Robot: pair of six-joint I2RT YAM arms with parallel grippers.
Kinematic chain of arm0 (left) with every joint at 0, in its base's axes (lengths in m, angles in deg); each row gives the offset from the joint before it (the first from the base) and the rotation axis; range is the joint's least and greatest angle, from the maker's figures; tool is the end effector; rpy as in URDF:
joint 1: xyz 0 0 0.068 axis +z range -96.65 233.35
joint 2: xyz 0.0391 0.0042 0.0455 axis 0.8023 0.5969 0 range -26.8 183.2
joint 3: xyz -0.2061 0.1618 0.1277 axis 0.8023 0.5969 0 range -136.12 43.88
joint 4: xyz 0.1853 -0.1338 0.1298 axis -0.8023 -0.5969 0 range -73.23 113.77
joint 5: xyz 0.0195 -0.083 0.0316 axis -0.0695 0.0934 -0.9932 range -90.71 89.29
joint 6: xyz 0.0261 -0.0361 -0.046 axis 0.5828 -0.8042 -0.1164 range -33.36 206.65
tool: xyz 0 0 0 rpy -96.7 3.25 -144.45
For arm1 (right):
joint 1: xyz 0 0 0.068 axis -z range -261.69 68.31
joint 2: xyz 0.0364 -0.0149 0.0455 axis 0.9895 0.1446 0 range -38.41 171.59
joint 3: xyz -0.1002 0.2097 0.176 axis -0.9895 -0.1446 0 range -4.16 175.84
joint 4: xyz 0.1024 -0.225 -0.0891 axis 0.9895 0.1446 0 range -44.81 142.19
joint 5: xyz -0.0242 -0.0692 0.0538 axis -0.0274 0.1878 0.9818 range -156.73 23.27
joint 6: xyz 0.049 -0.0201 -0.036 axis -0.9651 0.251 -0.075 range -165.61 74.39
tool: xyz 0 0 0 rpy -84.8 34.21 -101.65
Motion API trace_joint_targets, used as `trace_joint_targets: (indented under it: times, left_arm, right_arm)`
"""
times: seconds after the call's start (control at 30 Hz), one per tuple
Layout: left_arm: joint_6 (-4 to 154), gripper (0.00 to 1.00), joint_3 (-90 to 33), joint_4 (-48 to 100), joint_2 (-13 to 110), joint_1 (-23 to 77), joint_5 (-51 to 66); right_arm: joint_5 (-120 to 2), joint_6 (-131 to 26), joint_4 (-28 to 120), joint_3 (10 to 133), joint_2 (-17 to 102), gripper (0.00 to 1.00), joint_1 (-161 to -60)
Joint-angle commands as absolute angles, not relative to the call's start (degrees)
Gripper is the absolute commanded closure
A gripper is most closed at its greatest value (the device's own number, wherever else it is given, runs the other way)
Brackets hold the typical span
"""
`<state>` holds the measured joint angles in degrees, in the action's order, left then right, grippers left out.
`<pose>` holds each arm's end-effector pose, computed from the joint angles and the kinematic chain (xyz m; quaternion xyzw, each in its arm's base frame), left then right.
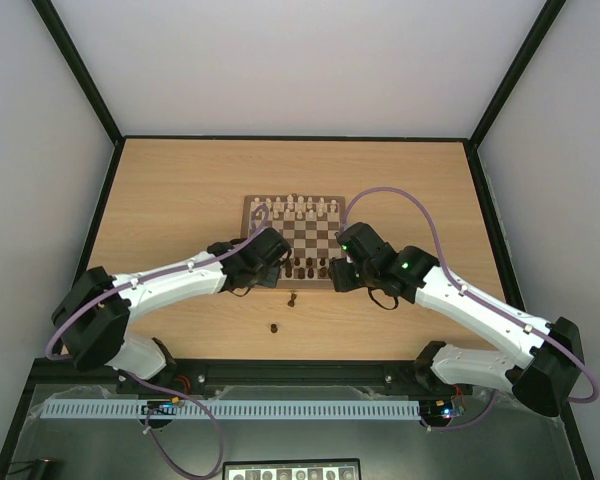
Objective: Set up the chess pieces on the board
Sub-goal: Place the chess piece on the chessboard.
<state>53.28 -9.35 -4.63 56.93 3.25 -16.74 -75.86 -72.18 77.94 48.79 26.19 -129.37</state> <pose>0.1996 -0.2173 0.2175 0.1019 0.9493 -0.0765 0.2875 0.1674 0.1719 0.2924 -0.1381 0.9090 0.1747 0.3523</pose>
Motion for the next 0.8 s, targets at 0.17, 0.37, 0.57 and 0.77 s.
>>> trace_joint_targets:
  times: [0.17,0.37,0.57,0.77]
  left_arm:
    - [54.0,0.95,-7.7,-2.6,58.5,4.6,-17.9]
    - [54.2,0.95,-6.9,-2.0,58.9,5.0,-17.7]
    - [54.3,0.94,-6.5,-1.2,59.7,5.1,-17.2]
    - [54.4,0.94,-6.3,-0.3,60.6,5.2,-17.0]
  right_arm:
    - [-75.3,-71.7,79.6,48.0,26.0,0.42,-129.2]
    - [-75.2,-71.6,79.6,48.0,26.0,0.42,-129.2]
    - [-75.2,-71.6,79.6,48.1,26.2,0.42,-129.2]
    - [-75.4,-71.7,79.7,48.1,26.4,0.42,-129.2]
